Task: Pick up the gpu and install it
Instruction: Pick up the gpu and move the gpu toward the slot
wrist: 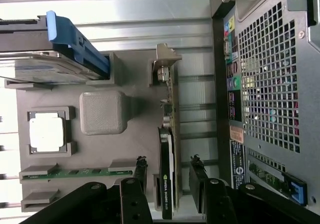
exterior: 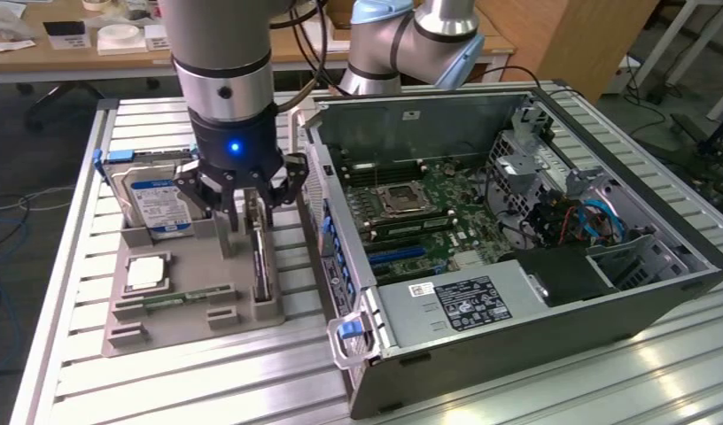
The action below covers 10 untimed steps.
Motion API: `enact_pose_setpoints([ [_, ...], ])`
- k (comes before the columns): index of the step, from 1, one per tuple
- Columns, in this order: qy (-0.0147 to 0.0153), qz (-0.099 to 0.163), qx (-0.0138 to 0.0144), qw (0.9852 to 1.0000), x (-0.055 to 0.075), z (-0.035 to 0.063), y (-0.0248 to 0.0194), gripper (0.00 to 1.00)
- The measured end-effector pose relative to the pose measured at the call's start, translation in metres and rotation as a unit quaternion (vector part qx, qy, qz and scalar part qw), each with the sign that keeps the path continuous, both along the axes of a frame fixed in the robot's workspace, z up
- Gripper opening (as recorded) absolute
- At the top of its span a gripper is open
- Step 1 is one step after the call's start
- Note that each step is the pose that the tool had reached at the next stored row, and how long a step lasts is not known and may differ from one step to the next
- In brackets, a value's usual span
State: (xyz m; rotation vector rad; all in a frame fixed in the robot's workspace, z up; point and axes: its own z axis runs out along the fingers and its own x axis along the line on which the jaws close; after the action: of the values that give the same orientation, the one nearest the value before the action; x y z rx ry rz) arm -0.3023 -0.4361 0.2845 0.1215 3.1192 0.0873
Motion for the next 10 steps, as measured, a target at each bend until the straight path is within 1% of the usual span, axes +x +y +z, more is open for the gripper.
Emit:
enact_pose_setpoints([
  [7,0.0034,0.000,0.0000,1.0000,0.002,-0.0084,0.0000,0.47],
  [10,0.0042,0.000,0.0000,1.0000,0.002,-0.0125,0.0000,0.47],
])
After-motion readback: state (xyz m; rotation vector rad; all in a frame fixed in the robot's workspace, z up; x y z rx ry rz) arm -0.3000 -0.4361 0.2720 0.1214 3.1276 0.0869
